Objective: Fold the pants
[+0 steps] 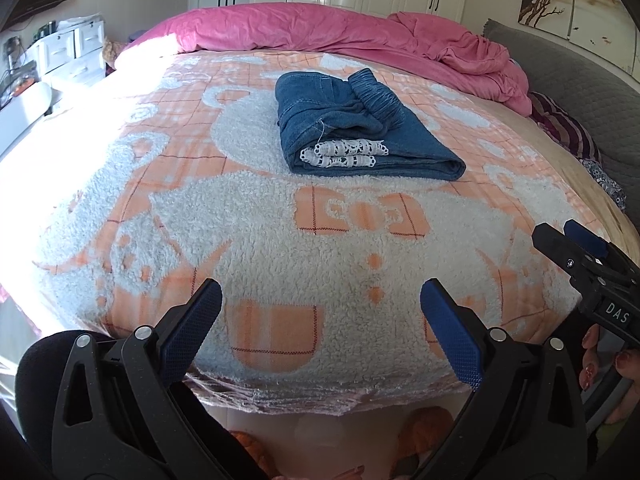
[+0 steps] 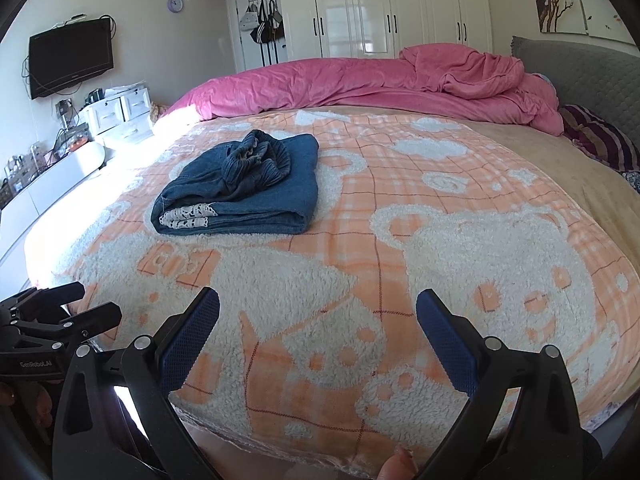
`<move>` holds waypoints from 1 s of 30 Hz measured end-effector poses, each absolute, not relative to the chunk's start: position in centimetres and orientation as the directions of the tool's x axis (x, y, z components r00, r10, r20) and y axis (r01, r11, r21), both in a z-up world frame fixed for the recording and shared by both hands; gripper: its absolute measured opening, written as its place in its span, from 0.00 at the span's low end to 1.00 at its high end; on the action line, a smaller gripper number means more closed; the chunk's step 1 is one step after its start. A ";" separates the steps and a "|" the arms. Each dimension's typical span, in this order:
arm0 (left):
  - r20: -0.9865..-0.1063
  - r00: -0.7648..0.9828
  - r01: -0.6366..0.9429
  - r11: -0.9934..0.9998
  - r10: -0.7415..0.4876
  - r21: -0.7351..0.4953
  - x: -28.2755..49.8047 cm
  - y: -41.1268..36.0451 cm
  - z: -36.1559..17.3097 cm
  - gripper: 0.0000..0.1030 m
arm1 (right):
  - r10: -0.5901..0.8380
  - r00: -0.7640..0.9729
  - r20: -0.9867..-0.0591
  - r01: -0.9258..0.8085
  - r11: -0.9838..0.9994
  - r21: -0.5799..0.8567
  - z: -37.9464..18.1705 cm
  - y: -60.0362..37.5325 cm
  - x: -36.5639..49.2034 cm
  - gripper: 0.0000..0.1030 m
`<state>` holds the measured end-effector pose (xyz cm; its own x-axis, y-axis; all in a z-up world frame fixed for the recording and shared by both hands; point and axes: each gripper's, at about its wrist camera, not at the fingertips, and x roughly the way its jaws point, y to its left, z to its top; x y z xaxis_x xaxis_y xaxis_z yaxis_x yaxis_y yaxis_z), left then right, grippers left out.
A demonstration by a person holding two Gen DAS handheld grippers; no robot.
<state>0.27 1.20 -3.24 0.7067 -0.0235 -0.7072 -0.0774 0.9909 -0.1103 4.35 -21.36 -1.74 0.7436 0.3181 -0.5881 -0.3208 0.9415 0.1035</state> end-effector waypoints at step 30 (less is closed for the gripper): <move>-0.711 0.703 -0.091 0.989 -0.017 -0.113 0.3 1.5 -3.1 0.91 | 0.313 0.739 -0.596 -0.320 0.942 0.098 -2.0 -21.2 4.6 0.96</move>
